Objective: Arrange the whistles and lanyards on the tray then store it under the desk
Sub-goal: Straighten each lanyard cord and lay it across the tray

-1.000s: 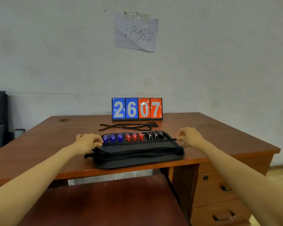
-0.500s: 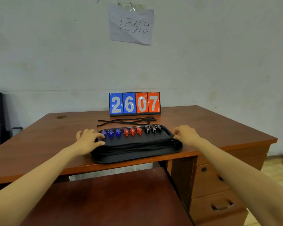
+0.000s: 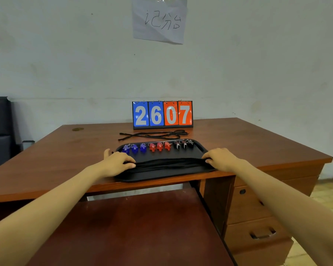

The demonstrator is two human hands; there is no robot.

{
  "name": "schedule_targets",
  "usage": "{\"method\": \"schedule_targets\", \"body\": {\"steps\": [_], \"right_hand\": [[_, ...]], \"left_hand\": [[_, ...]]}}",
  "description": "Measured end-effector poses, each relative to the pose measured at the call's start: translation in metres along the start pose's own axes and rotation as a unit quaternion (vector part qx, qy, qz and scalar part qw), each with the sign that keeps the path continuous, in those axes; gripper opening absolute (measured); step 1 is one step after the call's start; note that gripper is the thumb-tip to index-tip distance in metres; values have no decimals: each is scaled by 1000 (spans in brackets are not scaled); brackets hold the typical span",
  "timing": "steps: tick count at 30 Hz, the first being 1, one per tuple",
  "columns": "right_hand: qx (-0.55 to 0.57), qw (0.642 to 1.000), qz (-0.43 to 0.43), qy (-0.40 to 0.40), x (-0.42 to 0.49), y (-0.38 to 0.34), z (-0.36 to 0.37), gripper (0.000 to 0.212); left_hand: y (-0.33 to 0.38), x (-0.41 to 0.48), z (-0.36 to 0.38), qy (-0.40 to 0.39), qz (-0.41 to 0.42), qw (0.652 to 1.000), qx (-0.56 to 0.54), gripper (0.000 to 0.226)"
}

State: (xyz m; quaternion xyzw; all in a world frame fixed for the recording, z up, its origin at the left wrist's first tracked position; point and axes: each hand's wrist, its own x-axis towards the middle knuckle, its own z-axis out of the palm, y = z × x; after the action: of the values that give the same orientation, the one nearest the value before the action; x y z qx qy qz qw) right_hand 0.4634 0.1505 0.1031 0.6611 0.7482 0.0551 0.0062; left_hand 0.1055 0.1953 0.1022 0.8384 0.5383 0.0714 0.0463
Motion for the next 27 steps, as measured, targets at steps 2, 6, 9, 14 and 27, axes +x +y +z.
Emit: {"method": "schedule_targets", "body": {"steps": [2,6,9,14,27], "right_hand": [[21,1000,2,18,1,-1,-3,35],[64,996,-4,56,10,-9,-12,34],[94,993,-14,73,27,-15,-21,33],[164,982,-10,93,72,-21,-32,29],[149,988,30,3,234,6,-3,28]], "left_hand": [[2,2,-2,5,-3,1000,2,35],[10,16,-6,23,5,1000,-10,36],[23,36,-12,42,25,999,-21,36],[37,95,-21,56,47,997,-36,35],[26,264,11,-21,43,999,-8,35]]}}
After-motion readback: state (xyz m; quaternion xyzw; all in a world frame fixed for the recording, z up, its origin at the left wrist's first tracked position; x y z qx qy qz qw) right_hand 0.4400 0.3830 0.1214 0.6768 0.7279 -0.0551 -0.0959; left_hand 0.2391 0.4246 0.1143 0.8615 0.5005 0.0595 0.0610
